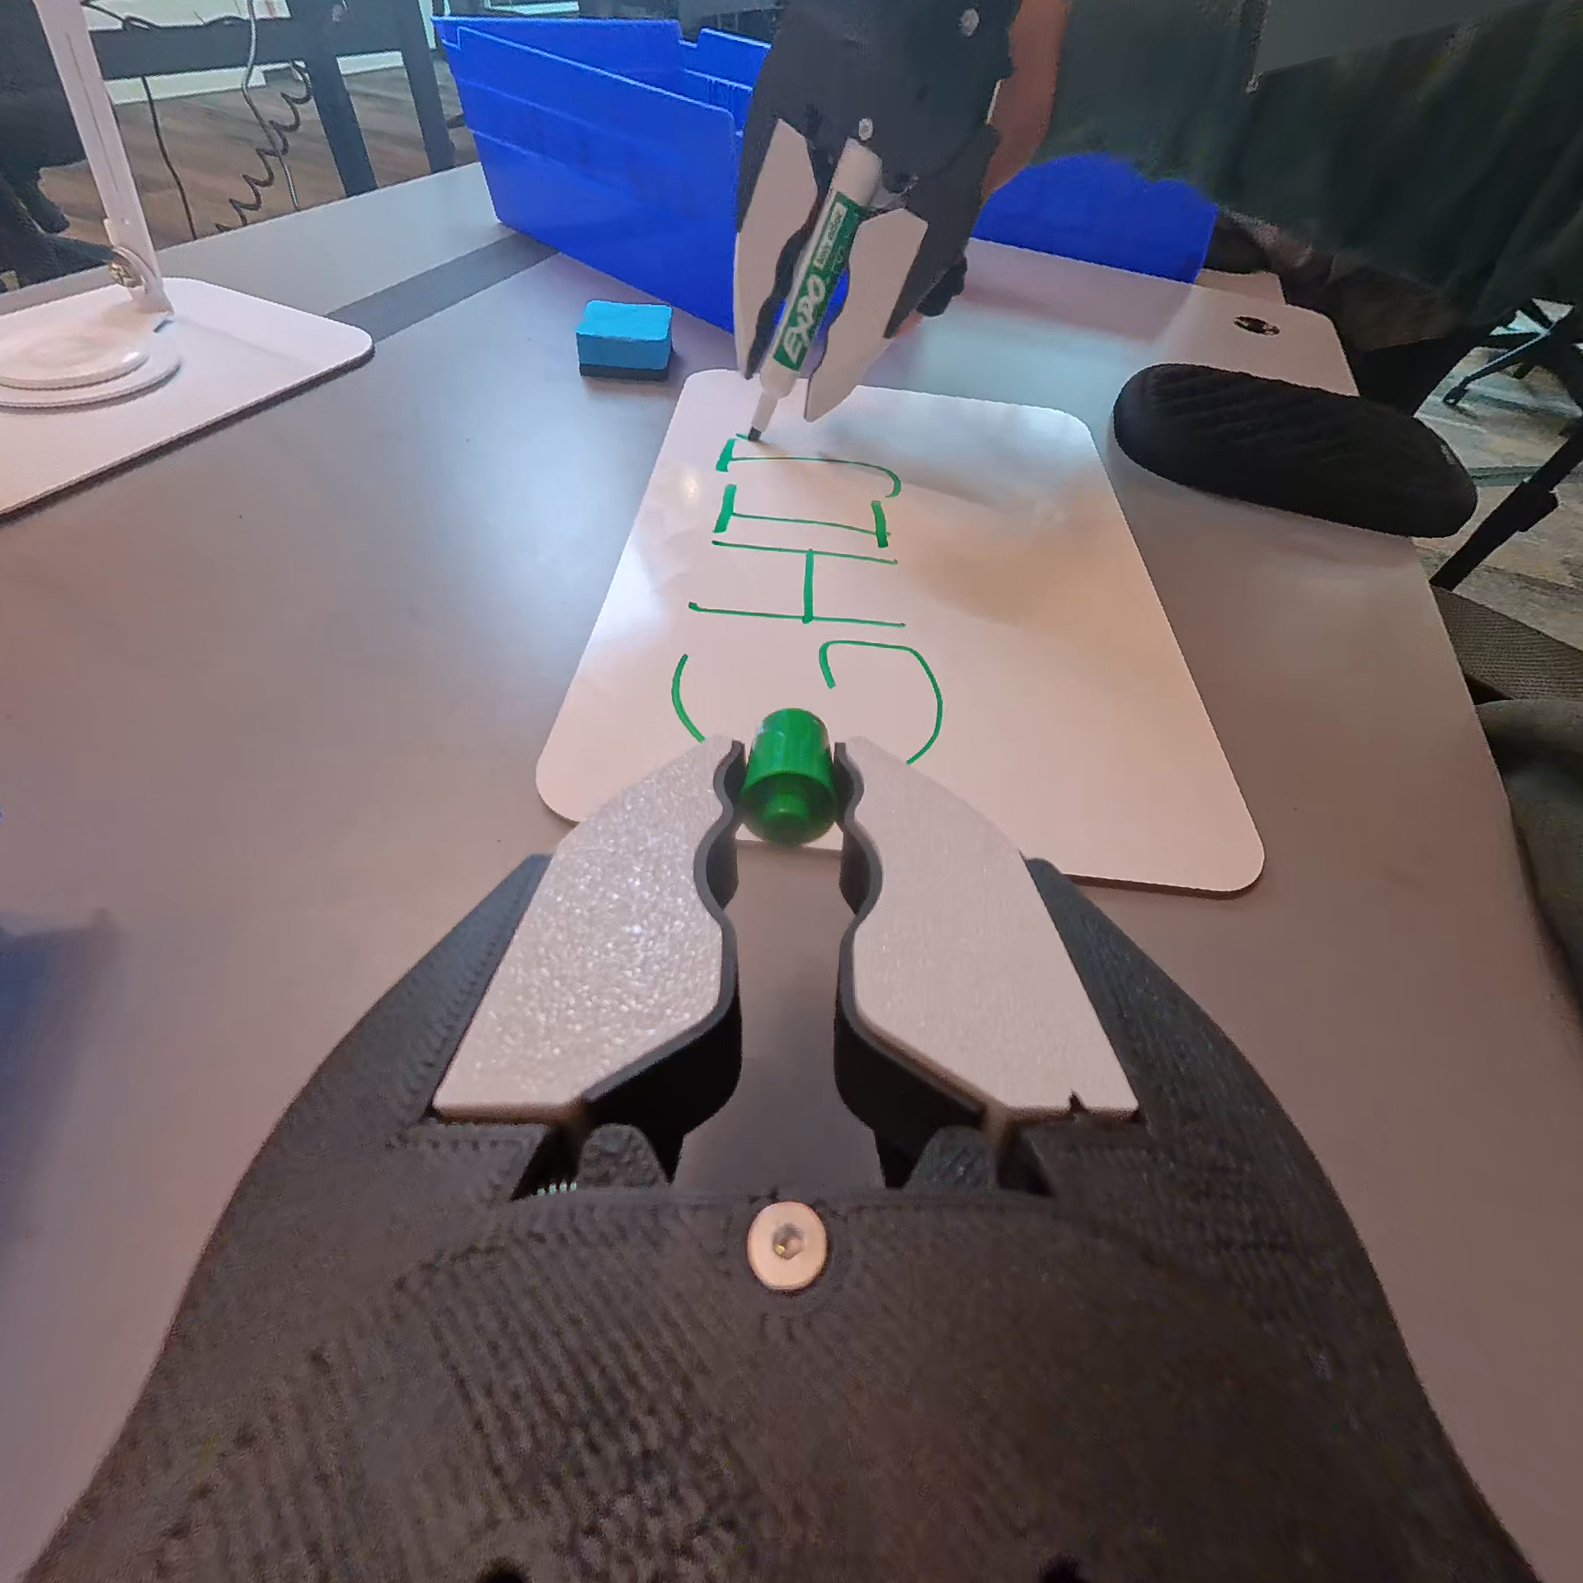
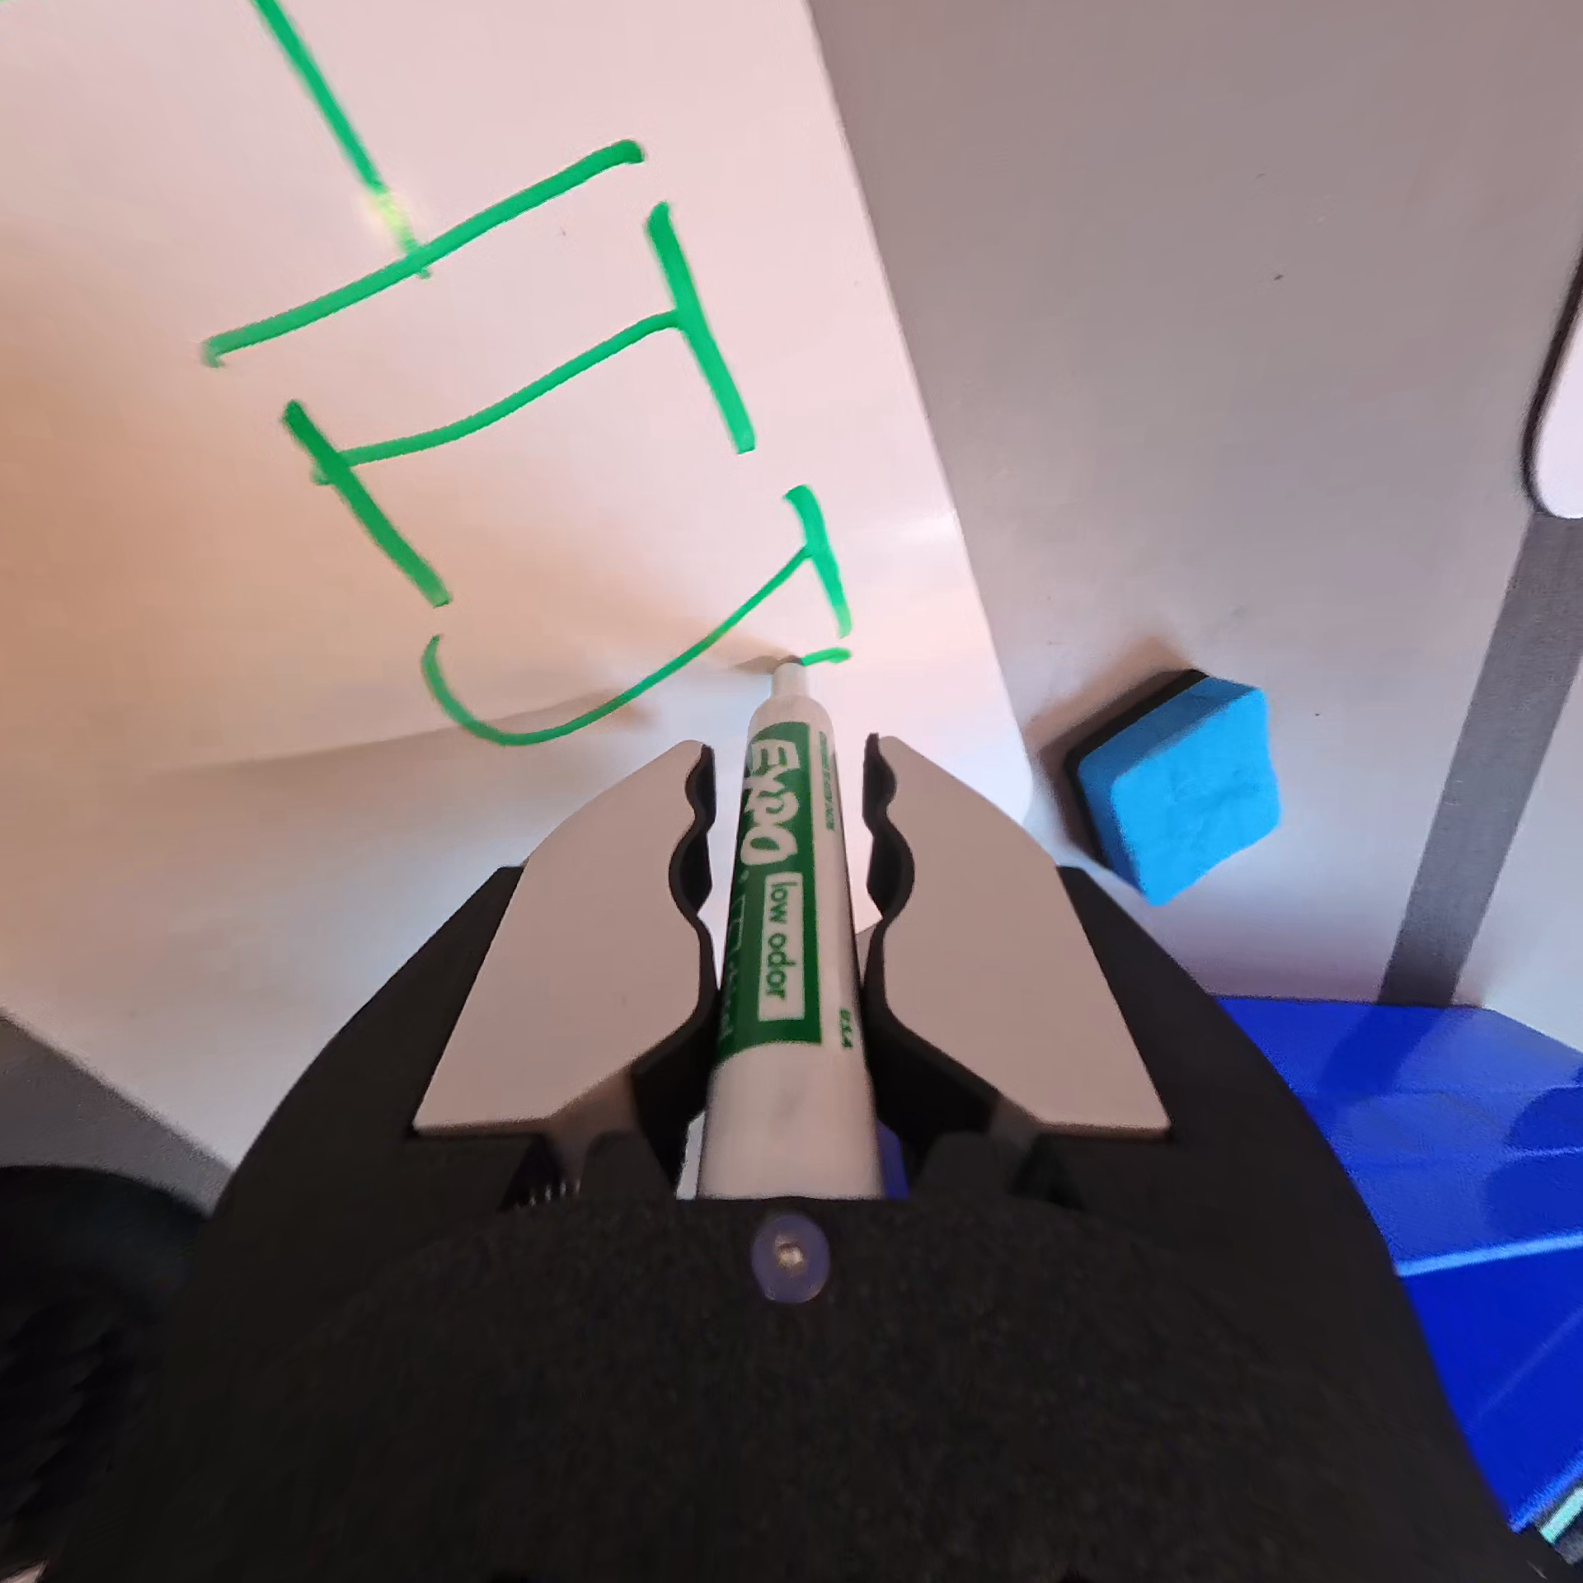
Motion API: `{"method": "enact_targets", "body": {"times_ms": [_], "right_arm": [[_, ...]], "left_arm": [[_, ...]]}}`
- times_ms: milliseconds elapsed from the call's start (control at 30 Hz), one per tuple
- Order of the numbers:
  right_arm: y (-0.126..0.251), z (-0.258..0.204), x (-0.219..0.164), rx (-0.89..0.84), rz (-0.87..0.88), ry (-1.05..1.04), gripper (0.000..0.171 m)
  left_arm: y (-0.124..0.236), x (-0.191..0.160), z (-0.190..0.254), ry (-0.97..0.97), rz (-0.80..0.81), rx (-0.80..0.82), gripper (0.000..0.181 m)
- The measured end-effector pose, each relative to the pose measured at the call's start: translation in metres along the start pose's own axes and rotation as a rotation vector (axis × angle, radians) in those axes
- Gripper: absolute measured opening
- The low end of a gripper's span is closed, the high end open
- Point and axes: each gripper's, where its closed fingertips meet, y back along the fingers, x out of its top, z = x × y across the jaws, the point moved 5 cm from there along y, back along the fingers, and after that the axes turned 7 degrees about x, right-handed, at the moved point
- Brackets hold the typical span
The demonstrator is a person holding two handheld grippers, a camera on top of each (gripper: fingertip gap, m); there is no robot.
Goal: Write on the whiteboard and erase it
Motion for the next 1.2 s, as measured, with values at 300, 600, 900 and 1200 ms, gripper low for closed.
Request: {"method": "enact_targets", "body": {"times_ms": [300,600,900,1200], "right_arm": [[0.014,-0.052,-0.012,0.142,-0.032,0.005,0.034],[0.012,-0.003,-0.026,-0.001,0.018,-0.094,0.034],[0.006,-0.008,-0.021,0.031,-0.005,-0.068,0.034],[0.008,-0.034,-0.010,0.069,-0.001,-0.018,0.034]], "left_arm": [[-0.001,-0.001,0.002,0.000,-0.006,-0.011,0.019],[-0.001,0.000,0.002,-0.006,-0.005,-0.008,0.019],[-0.001,-0.001,0.003,0.002,-0.008,-0.015,0.019],[-0.001,-0.001,0.003,-0.001,-0.011,-0.015,0.019]]}}
